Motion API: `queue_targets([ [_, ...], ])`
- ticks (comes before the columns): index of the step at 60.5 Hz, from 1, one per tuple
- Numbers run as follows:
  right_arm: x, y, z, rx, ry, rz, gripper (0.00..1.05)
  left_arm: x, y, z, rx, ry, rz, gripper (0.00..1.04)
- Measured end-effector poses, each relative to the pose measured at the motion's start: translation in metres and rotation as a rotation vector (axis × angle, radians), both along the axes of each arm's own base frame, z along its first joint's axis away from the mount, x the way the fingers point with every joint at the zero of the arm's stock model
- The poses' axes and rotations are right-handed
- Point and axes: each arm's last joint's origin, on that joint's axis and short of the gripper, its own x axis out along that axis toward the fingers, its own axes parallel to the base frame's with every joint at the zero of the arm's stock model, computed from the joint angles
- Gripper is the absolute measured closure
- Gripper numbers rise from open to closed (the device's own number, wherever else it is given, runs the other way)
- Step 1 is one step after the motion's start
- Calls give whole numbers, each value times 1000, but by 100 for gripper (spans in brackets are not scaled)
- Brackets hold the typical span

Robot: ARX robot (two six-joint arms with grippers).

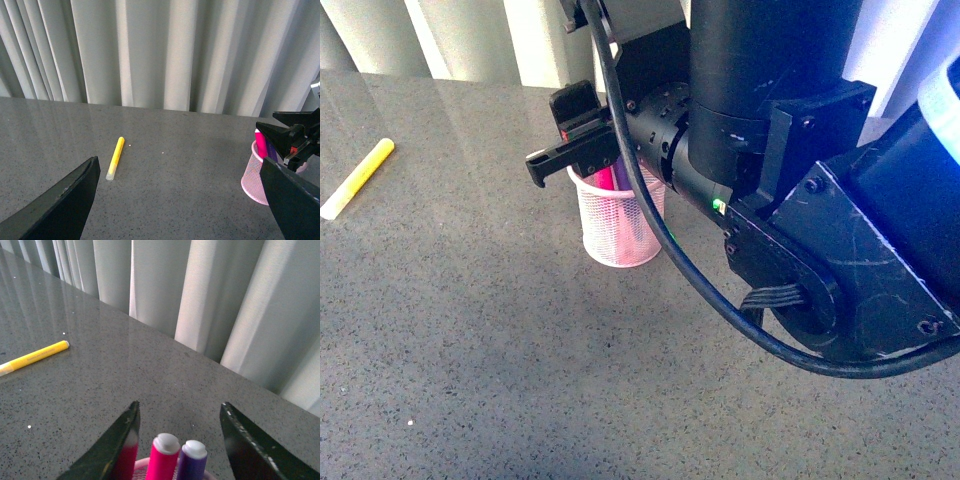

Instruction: Insert purple and pink pens into pink cup

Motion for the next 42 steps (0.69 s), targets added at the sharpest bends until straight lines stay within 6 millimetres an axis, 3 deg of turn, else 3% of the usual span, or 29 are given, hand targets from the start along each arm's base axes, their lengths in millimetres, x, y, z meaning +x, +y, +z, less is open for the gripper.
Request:
queue_targets([
  [5,-2,-6,6,1,10,-35,30,0,0,0,0,0,0,7],
  [14,-11,-26,34,13,38,-179,5,0,0,0,0,0,0,7],
  [21,-25,-54,63,18,109,-333,7,0,0,0,0,0,0,7],
  [28,-29,-64,81,67,92,-370,7,0,0,0,0,-1,2,7],
  [34,-29,-65,80,73,98,-370,7,0,0,0,0,-1,-1,7],
  [42,-49,-86,71,115,-28,-528,28,0,0,0,0,-1,2,7],
])
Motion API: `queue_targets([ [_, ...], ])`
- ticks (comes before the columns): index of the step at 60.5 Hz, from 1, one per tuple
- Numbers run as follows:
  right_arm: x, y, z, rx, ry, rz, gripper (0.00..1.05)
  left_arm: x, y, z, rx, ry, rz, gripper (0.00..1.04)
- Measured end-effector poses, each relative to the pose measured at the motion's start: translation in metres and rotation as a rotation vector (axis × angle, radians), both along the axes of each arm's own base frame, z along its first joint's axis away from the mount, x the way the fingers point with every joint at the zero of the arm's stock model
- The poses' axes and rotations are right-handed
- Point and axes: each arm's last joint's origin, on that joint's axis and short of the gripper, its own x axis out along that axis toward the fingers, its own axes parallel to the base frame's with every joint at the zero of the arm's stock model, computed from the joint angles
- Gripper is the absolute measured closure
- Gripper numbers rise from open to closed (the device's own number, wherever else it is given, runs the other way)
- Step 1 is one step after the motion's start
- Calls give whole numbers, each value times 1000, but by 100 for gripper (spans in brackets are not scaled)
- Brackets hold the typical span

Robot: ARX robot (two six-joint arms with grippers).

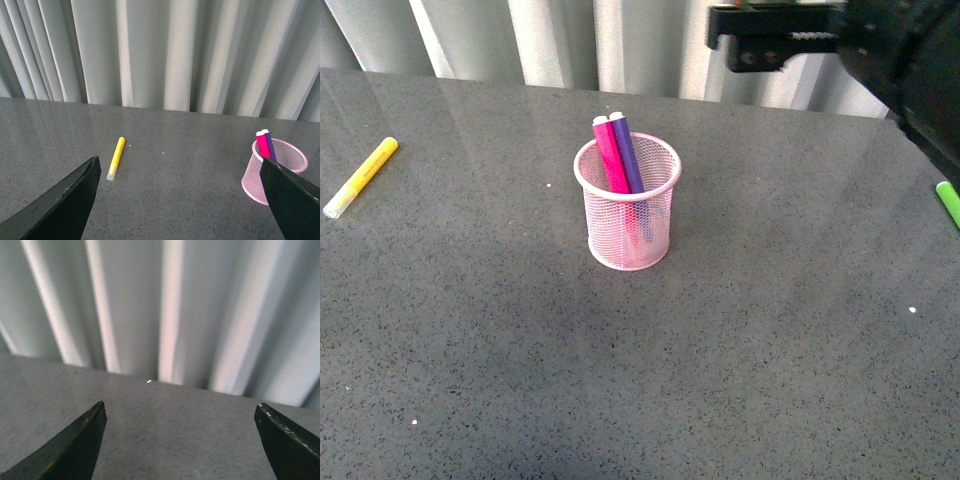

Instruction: Insert purple and pink pens into pink cup

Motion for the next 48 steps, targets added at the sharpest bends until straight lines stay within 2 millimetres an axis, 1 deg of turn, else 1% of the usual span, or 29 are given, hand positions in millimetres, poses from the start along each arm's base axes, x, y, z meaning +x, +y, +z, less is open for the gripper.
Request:
queue_targets([
  [4,-14,-17,0,3,-13,-13,39,0,0,0,0,0,2,7],
  [7,-27,-35,2,4,-19,-27,50,0,0,0,0,0,1,7],
  [8,-29,-38,2,4,-20,-29,51,0,0,0,0,0,1,7],
  [14,-53,-65,2,3,-16,-51,73,0,0,0,0,0,-2,7],
  [17,-60,-71,1,2,-13,-48,80,0,0,0,0,0,-2,7],
  [24,-80,-85,1,2,-11,-32,101,0,0,0,0,0,-1,7],
  [34,-102,-102,1,-1,-9,-44,101,0,0,0,0,0,-2,7],
  [48,-127,-115,1,0,-7,-41,101,0,0,0,0,0,-2,7],
])
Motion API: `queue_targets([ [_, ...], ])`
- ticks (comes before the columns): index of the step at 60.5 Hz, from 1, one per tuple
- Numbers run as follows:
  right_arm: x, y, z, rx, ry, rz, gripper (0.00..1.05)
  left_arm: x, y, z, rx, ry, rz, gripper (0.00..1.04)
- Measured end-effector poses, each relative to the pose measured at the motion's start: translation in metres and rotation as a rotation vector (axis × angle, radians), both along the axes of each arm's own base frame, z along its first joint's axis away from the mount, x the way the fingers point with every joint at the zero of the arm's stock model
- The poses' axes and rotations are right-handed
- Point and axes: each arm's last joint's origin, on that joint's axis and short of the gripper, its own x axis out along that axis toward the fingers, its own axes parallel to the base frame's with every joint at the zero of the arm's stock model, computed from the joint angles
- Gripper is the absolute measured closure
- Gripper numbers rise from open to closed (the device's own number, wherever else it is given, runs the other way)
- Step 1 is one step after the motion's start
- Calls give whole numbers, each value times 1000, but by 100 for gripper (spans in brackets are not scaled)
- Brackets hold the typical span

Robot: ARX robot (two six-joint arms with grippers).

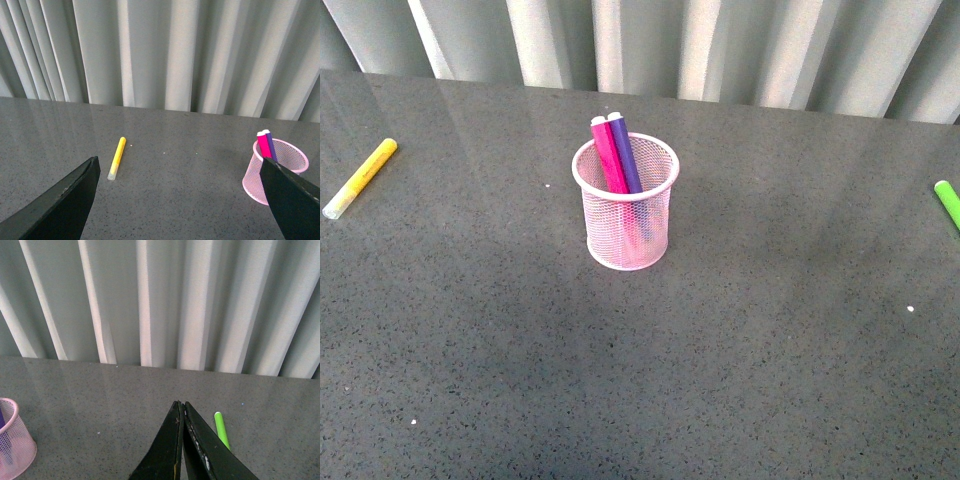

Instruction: Insert purple and pink pens into pink cup

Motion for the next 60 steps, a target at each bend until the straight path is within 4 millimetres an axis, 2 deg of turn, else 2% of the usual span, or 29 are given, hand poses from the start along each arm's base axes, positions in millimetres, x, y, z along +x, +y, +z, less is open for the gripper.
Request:
queue_targets([
  [19,-25,-18,5,3,-14,-11,101,0,0,0,0,0,0,7],
  [60,-55,-18,14,3,-44,-8,101,0,0,0,0,0,0,7],
])
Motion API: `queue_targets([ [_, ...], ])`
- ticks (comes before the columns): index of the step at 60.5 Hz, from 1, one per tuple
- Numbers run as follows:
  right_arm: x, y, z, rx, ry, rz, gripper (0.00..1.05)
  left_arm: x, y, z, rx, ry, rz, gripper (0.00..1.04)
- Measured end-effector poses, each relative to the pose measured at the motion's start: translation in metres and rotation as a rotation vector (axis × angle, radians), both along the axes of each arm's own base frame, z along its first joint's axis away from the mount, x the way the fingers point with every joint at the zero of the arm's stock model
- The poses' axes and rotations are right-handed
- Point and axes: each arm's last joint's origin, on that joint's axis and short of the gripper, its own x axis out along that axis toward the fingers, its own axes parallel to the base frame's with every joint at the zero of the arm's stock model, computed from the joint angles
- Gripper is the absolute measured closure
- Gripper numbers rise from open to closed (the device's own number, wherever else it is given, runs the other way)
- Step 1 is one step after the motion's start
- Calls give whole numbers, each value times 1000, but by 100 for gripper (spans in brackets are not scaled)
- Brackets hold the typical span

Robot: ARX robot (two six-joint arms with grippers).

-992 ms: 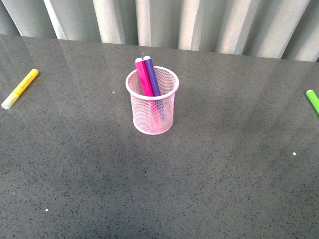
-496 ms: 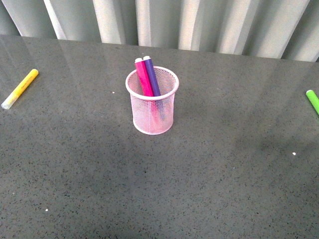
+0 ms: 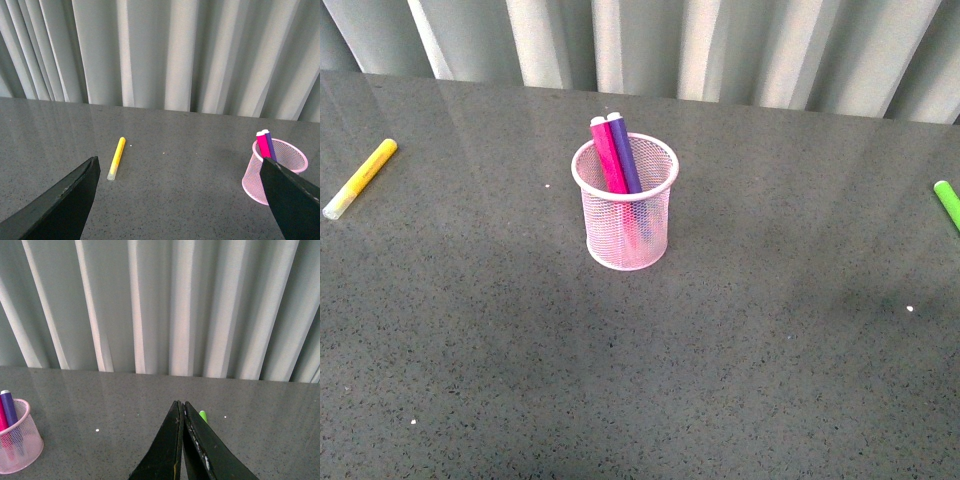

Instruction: Insert purple and pink pens into pink cup

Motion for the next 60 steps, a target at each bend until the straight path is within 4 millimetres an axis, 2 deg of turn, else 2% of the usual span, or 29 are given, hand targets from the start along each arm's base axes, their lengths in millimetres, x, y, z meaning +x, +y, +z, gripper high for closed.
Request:
queue_targets([
  [25,-10,0,0,0,-1,0,101,0,0,0,0,0,0,7],
  [34,-21,0,-4,0,11,0,101,0,0,0,0,0,0,7],
  [51,-21,0,-3,0,5,0,101,0,0,0,0,-1,0,7],
  [60,-21,0,-4,0,6,0,77,0,0,0,0,-1,0,7],
])
